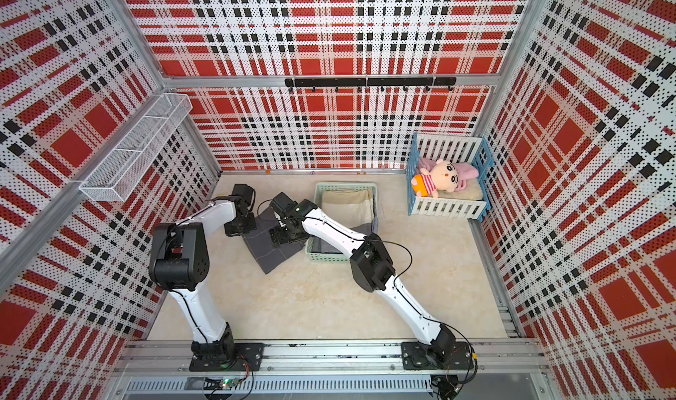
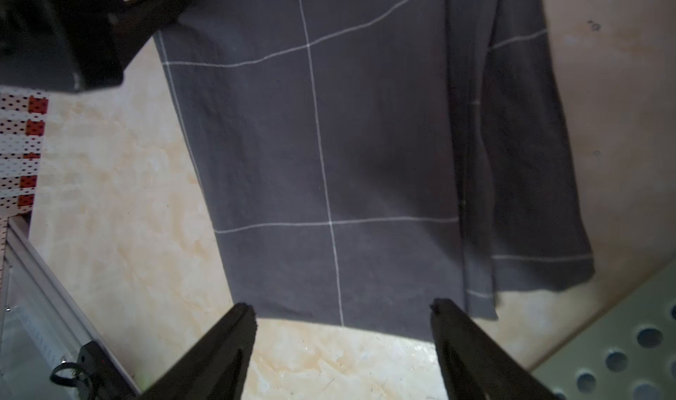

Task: Put the folded pillowcase in the basket
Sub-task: Pick up the pillowcase at the center of the board.

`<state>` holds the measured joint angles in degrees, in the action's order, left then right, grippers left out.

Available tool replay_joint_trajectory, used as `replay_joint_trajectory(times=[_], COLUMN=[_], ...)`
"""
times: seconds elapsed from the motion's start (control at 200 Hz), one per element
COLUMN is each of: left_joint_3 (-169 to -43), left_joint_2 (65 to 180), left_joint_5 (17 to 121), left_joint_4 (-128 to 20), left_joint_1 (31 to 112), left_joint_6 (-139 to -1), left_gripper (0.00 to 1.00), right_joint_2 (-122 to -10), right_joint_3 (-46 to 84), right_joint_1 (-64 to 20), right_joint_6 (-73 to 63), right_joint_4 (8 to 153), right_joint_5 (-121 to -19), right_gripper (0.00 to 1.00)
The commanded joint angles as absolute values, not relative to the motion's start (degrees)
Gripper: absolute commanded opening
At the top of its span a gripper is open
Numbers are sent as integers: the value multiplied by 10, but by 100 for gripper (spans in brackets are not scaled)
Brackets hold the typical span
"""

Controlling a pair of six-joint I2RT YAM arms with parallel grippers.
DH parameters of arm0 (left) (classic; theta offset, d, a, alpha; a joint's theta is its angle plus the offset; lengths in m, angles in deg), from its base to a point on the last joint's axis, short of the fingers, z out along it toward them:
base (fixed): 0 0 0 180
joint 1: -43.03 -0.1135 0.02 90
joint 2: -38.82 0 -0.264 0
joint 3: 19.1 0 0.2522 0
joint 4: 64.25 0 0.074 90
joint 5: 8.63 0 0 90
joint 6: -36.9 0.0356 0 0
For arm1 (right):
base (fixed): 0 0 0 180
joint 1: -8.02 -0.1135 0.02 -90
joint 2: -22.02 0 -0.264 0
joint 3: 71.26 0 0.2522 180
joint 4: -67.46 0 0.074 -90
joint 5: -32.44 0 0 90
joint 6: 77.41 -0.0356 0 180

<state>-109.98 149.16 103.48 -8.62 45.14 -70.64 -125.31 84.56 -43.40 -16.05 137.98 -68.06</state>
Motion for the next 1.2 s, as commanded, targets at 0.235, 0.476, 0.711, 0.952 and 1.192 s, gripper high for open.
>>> replay_joint_trajectory(times=[0.235,0.476,0.711,0.952,1.192], left_joint_3=[-1127,-1119,-1116,-1117,-1128], left_joint_2=[1513,1512,1523,1525,1523], left_joint_5=[1123,1120,1122,1125,1122], left_joint_4=[-62,-65,-75,-72,-66], left_joint_1=[487,491,531,535,525], left_joint_6=[-679,-676,-662,-669,-673], left_gripper=[0,0,0,0,0], right_joint_2=[-1200,-1155,-1185,-1217,-1167], right_joint_3=[681,616,665,690,579], right_joint_1=[-421,-403,-402,-406,-407], right_joint_6=[-187,-162,-143,-120,-121], right_joint_4=[1360,1341,1341,1363,1340], right_joint_5=[-581,-574,-582,-609,-609], right_gripper=[83,85,87,77,42])
